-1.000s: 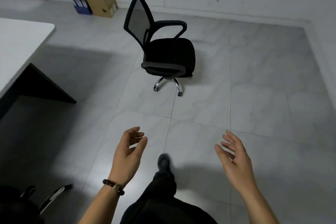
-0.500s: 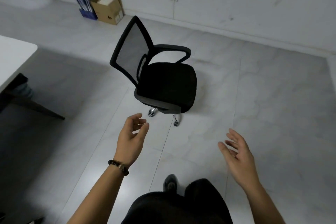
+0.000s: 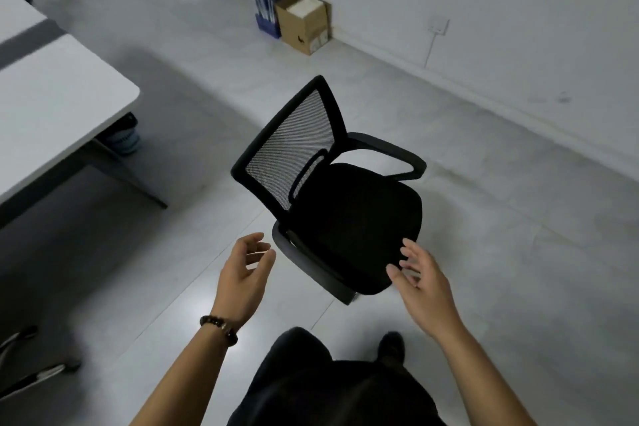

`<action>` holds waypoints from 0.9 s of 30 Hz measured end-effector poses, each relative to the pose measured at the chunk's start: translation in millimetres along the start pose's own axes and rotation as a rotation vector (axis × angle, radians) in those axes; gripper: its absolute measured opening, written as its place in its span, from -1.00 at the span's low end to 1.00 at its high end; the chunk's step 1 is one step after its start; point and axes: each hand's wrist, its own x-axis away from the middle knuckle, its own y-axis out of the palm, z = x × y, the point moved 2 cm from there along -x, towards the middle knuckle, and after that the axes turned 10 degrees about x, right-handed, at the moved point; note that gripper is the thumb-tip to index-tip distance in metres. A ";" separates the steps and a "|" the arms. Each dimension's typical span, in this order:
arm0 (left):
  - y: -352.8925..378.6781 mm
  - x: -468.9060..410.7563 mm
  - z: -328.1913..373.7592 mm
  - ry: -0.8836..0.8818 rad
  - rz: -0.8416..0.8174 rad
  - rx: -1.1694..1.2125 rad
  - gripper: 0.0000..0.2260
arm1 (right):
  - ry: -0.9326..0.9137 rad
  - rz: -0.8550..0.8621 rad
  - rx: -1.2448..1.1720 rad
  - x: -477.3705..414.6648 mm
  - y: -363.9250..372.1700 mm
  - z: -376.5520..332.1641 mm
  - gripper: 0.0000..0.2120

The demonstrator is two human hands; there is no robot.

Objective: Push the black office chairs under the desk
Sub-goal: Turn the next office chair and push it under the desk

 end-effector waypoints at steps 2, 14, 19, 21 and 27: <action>-2.6 -22.6 5.9 0.019 0.028 -0.033 -0.71 | -0.028 -0.059 0.034 -40.2 -4.3 -16.9 -0.47; -37.9 -301.9 -51.2 -0.135 -0.130 -0.282 -0.41 | 0.149 -0.134 0.084 -232.0 107.1 -97.9 -0.46; -29.7 -355.5 -70.2 -0.146 -0.374 -0.410 -0.74 | 0.256 -0.135 -0.023 -298.1 168.3 -140.5 -0.43; -34.3 -350.0 -78.1 -0.145 -0.400 -0.375 -0.80 | 0.257 -0.095 -0.054 -326.3 183.3 -160.8 -0.38; -61.7 -324.6 -98.7 -0.335 -0.632 -0.071 -0.82 | 0.222 -0.105 -0.121 -383.2 235.1 -196.0 -0.02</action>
